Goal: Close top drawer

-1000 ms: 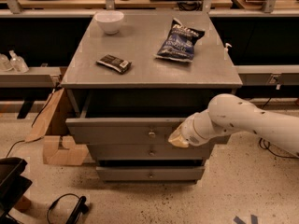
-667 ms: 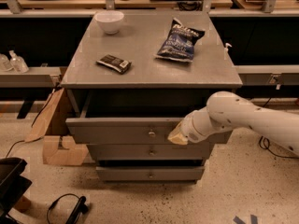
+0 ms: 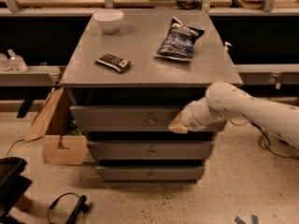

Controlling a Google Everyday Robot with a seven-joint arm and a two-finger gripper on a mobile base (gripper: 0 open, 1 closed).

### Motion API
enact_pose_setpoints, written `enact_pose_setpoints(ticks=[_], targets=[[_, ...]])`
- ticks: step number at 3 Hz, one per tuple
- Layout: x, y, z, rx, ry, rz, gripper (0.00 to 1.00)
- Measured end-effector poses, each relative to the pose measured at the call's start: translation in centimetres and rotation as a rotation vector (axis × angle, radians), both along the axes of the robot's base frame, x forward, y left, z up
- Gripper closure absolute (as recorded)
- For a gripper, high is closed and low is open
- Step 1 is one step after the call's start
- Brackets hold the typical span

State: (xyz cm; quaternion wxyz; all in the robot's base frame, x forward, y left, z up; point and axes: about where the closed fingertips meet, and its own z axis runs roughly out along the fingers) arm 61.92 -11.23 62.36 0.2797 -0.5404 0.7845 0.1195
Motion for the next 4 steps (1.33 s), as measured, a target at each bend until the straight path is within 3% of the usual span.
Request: enact_pose_setpoints(ticks=[1,4], targets=[[-0.23,-0.02,0.00,0.000,0.000,0.000,0.82],[-0.38,0.42,-0.41,0.001,0.008,0.008,0.13]])
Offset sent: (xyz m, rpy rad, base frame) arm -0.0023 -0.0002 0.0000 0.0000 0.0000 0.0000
